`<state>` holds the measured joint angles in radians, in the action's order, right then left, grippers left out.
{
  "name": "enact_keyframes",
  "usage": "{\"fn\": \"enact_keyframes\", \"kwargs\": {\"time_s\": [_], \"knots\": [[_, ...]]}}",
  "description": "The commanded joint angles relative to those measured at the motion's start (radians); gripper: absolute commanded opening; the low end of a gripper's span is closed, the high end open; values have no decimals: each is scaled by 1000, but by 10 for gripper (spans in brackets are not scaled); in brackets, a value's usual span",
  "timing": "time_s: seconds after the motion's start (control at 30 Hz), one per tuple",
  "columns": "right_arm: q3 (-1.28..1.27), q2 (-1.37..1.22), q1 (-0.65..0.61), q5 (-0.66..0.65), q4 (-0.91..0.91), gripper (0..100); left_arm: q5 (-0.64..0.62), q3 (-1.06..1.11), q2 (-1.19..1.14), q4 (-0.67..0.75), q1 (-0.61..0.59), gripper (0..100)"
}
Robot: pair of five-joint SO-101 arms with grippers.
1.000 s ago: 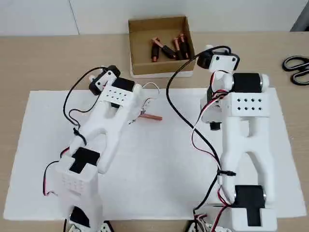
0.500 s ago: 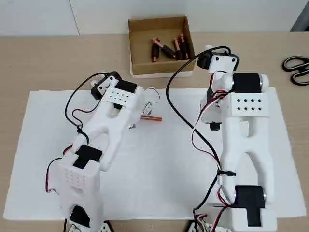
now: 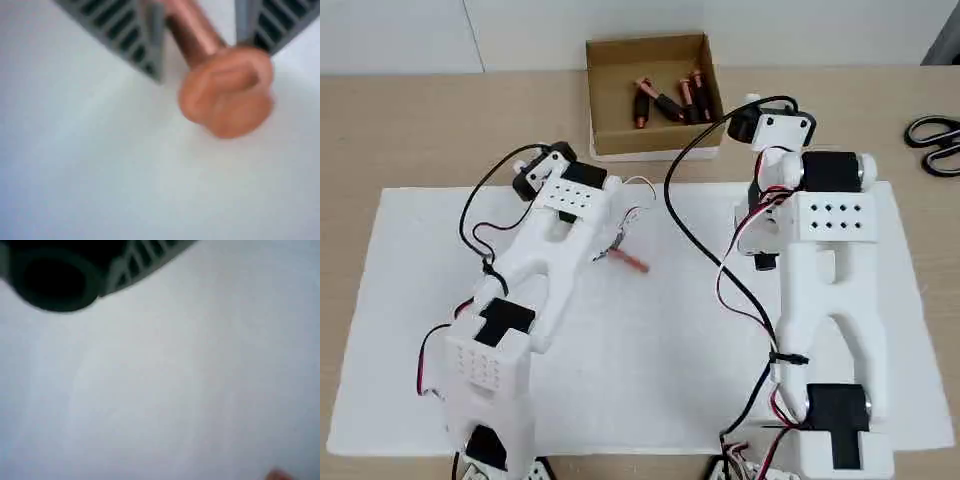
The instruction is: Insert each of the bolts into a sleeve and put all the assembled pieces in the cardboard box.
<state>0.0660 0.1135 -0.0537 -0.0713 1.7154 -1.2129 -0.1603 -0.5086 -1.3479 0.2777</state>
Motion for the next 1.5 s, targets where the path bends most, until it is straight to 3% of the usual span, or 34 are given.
{"fn": "enact_keyframes", "kwargs": {"time_s": [0.0, 0.2, 0.4, 0.67, 0.87, 1.03, 1.17, 1.47], "knots": [[5, 41, 4, -2, 1, 4, -6, -53, 6, -52, 37, 47], [5, 41, 7, -2, 1, 4, 3, -70, 6, -55, 77, 50], [5, 41, 7, -2, 1, 4, 255, -107, 0, -64, 58, 50], [5, 41, 7, -2, 1, 4, 284, -108, -2, -80, 2, 47], [5, 41, 7, -2, 1, 4, 470, -107, -2, -100, 3, 47], [5, 41, 7, -2, 1, 4, 462, -105, -3, -94, 3, 47], [5, 41, 7, -2, 1, 4, 344, -105, -3, -100, 0, 52], [5, 41, 7, -2, 1, 4, 270, -104, -3, -104, 2, 104]]}}
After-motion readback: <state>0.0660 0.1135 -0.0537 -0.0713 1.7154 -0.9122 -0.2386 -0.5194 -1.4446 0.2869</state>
